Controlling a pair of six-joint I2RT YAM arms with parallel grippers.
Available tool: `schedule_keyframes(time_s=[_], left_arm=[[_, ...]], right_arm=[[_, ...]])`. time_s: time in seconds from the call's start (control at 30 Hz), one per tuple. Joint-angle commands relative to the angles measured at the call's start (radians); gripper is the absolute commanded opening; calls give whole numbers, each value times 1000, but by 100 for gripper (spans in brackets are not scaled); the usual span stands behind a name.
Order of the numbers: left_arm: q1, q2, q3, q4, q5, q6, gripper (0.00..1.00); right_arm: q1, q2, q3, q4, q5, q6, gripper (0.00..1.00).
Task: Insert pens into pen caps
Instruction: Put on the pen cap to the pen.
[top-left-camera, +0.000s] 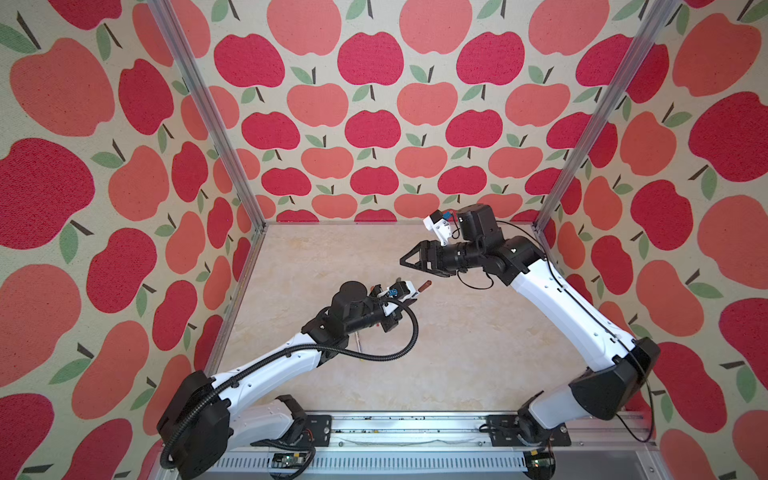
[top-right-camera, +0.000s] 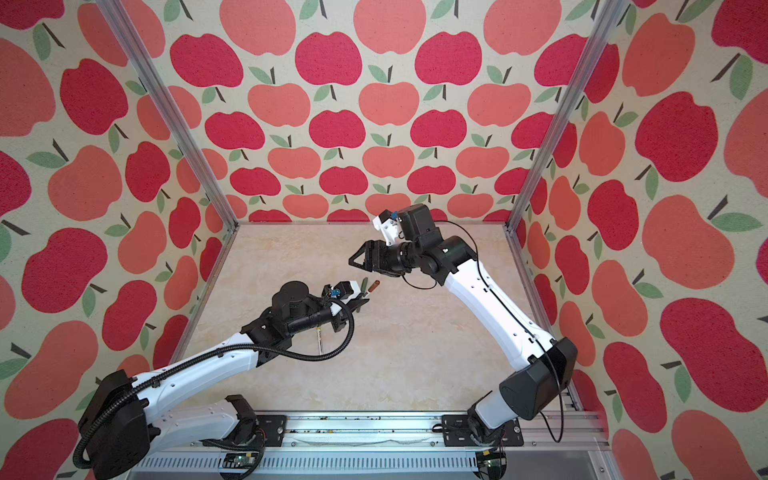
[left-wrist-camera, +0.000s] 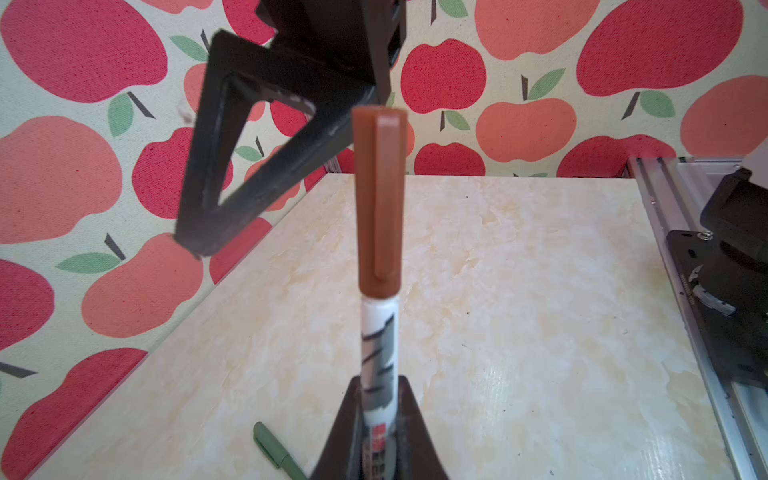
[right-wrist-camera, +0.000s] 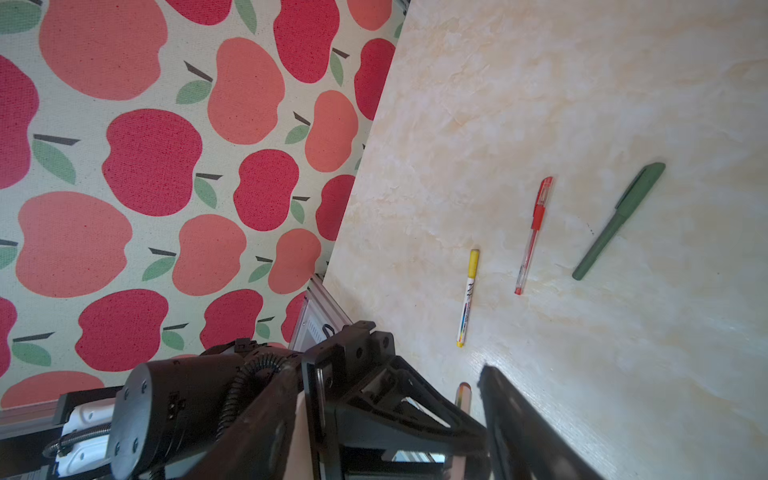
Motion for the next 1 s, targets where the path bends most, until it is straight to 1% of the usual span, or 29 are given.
schedule_keyframes(time_s=[0.0, 0.27, 0.57, 0.97], left_arm=[[-5, -6, 37, -43, -59, 41, 0], [-30, 21, 58, -67, -93, 70, 0], [-36, 30, 59, -50, -105, 61, 0], [-60, -4, 31, 36, -133, 78, 0]], right_arm=[[9, 20, 23, -70, 9, 50, 71], [23, 38, 4, -68, 37, 57, 71], [48, 72, -8, -86, 45, 55, 70], [52, 102, -45, -72, 38, 65, 70]])
